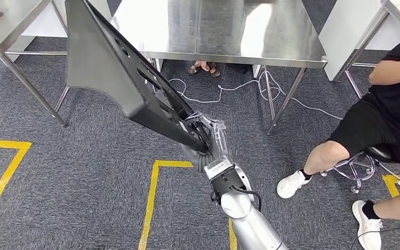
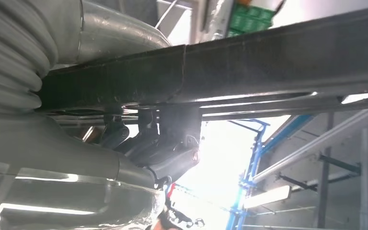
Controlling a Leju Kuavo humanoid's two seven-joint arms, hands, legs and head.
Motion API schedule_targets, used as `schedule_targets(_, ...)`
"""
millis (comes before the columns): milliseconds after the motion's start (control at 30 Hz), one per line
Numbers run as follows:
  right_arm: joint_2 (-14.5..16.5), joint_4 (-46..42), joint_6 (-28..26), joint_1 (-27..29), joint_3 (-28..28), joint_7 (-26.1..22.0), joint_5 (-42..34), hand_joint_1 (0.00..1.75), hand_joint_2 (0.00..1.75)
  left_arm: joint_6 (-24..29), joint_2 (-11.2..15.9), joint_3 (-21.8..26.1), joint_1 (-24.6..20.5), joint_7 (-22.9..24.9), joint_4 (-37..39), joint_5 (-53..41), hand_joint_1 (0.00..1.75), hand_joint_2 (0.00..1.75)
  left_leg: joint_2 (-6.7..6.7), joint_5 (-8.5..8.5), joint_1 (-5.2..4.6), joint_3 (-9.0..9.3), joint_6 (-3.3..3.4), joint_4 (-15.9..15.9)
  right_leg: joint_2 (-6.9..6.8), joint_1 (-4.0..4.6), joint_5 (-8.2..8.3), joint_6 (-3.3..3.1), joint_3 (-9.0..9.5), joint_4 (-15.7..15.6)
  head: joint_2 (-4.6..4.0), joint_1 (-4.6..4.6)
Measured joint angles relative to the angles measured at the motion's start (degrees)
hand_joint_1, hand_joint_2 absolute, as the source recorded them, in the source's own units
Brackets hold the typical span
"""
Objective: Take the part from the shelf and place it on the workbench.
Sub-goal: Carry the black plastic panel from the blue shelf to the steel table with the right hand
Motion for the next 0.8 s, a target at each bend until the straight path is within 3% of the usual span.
schedule_targets(67, -0.4, 0.4, -0.1, 0.0, 0.0, 0.0, 0.0, 1.75, 1.75, 0.0, 0.0, 0.0, 0.1, 0.0, 0.0, 0.0, 0.0, 1.75, -0.15, -0.77, -0.09, 0.65, 0.12, 0.0, 0.0, 0.01, -1.57, -0.04, -3.23, 2.6, 0.01, 0.0)
schedule_targets(100, -0.5, 0.6, -0.2, 0.0, 0.0, 0.0, 0.0, 1.75, 1.75, 0.0, 0.0, 0.0, 0.2, 0.0, 0.0, 0.0, 0.0, 1.75, -0.25, -1.21, -0.13, 1.18, 0.06, 0.0, -0.01, 0.01, -0.82, 0.22, -3.36, 1.0, 0.01, -0.01)
schedule_targets(167, -0.8, 0.7, -0.3, 0.0, 0.0, -0.1, 0.1, 1.75, 1.75, -0.1, 0.0, 0.0, 0.2, 0.0, 0.0, 0.0, 0.0, 1.75, -0.45, -2.18, -0.19, 2.33, -0.21, 0.0, -0.08, 0.0, 3.74, 1.07, -1.64, -6.2, 0.01, 0.02)
schedule_targets(200, -0.9, 0.8, -0.4, 0.0, 0.0, -0.1, 0.2, 1.75, 1.75, -0.2, 0.0, 0.0, 0.2, 0.0, 0.0, 0.0, 0.0, 1.75, -0.53, -2.65, -0.27, 2.84, -0.42, 0.1, -0.23, 0.02, 5.97, 1.13, -0.76, -9.4, 0.0, -0.02)
schedule_targets(267, -1.0, 0.9, -0.5, 0.0, 0.0, -0.1, 0.3, 1.75, 1.75, -0.2, 0.0, 0.0, 0.2, 0.0, 0.0, 0.0, 0.0, 1.75, -0.61, -3.35, -0.42, 3.32, -1.01, 0.3, -0.45, 0.13, 8.49, 0.27, 0.33, -12.4, 0.0, 0.0)
schedule_targets(367, -1.0, 1.0, -0.9, -0.1, -0.1, -0.1, 0.3, 1.75, 1.75, -0.2, 0.0, 0.0, 0.1, 0.2, 0.0, 0.0, 0.0, 1.75, -0.46, -3.66, -0.37, 3.01, -1.72, 1.7, -0.42, -0.3, 8.91, -1.16, 1.43, -12.8, 0.0, 0.08)
schedule_targets(433, -0.9, 1.1, -1.1, -0.3, -0.2, -0.2, 0.3, 1.75, 1.75, -0.2, 0.0, 0.0, 0.0, 0.5, 0.0, -0.1, 0.0, 1.75, -0.16, -4.47, -0.15, 0.52, -2.29, 6.0, -0.43, -0.69, 8.6, -1.86, 2.44, -13.1, 0.0, -0.04)
schedule_targets(500, -0.9, 1.3, -1.2, -0.4, -0.2, -0.2, 0.4, 1.75, 1.75, -0.2, -0.1, -0.1, -0.1, 0.7, 0.0, -0.2, 0.0, 1.75, 0.09, -6.81, 0.15, -3.84, -3.03, 12.8, -0.43, -0.62, 8.01, -2.46, 3.05, -13.1, 0.0, -0.16)
schedule_targets(567, -0.9, 1.6, -1.2, -0.3, -0.2, -0.2, 0.4, 1.75, 1.75, -0.2, -0.1, -0.1, -0.1, 0.8, 0.0, -0.3, 0.0, 1.75, 0.21, -8.04, 0.43, -7.07, -3.5, 16.1, -0.3, -0.56, 7.39, -2.58, 3.65, -13.1, 0.0, -0.18)
schedule_targets(600, -0.9, 1.7, -1.2, -0.2, -0.2, -0.2, 0.4, 1.75, 1.75, -0.2, -0.1, -0.1, -0.1, 0.8, 0.0, -0.3, 0.0, 1.75, 0.27, -6.96, 0.53, -7.25, -3.55, 15.0, -0.2, -0.55, 7.07, -2.49, 4.04, -13.1, 0.0, -0.2)
schedule_targets(633, -0.9, 1.8, -1.2, -0.2, -0.2, -0.2, 0.4, 1.75, 1.75, -0.2, -0.1, -0.1, -0.1, 0.8, 0.0, -0.3, 0.0, 1.75, 0.33, -4.75, 0.59, -6.34, -3.46, 11.9, -0.11, -0.55, 6.73, -2.38, 4.52, -13.1, 0.0, -0.19)
schedule_targets(700, -0.9, 1.8, -1.3, -0.2, -0.2, -0.2, 0.4, 1.75, 1.75, -0.2, 0.0, -0.1, -0.2, 0.9, 0.0, -0.4, 0.0, 1.75, 0.43, -0.67, 0.48, -3.28, -2.99, 4.3, -0.03, -0.52, 6.04, -2.02, 5.49, -13.2, 0.01, -0.16)
schedule_targets(733, -0.9, 1.9, -1.3, -0.3, -0.2, -0.2, 0.4, 1.75, 1.75, -0.2, 0.0, -0.1, -0.3, 0.9, 0.0, -0.4, 0.0, 1.75, 0.4, -0.18, 0.27, -2.18, -2.64, 1.8, -0.03, -0.49, 5.76, -1.76, 5.74, -13.3, 0.01, -0.17)
schedule_targets(800, -0.9, 1.9, -1.3, -0.3, -0.2, -0.2, 0.4, 1.75, 1.75, -0.2, 0.0, -0.1, -0.4, 0.9, 0.0, -0.4, 0.0, 1.75, 0.32, -0.79, -0.24, -1.56, -1.73, 0.5, -0.04, -0.31, 5.5, -1.03, 5.98, -13.3, 0.0, -0.13)
